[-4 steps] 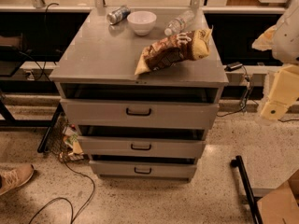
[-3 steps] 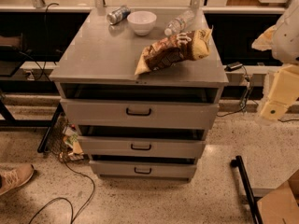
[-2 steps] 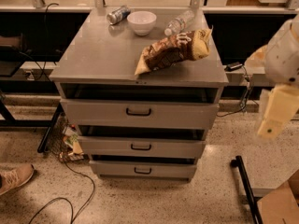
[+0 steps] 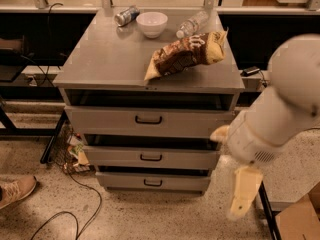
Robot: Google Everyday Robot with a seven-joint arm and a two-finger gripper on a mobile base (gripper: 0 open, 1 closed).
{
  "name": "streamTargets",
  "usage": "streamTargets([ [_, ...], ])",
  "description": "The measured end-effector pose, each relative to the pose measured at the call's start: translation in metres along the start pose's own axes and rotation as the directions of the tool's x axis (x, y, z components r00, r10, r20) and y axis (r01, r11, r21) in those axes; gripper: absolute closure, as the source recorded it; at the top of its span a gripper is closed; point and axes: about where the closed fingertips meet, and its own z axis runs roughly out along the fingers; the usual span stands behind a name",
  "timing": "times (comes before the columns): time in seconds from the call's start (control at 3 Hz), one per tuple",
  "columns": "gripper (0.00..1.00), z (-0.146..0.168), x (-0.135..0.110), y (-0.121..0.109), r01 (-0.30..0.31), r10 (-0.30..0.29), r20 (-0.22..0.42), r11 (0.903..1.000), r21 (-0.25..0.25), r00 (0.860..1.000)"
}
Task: Open middle drawer
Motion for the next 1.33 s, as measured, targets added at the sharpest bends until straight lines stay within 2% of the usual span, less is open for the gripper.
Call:
streamTargets([
  [0.33,0.0,0.025,0.01,0.02,-0.01,0.009,-0.022,0.9984,-0.056,1.0],
  [0.67,0.0,0.029,0.013,0.018,-0.016,0.015,-0.022,0.9981,-0.059,1.0],
  [1.0,0.0,0.061,0.037,0.005,-0.053,0.052,-0.019,0.9956,-0.077,0.998],
  [1.33,0.0,0.123,0.075,-0.022,-0.081,0.077,-0.049,0.9938,-0.076,0.996],
])
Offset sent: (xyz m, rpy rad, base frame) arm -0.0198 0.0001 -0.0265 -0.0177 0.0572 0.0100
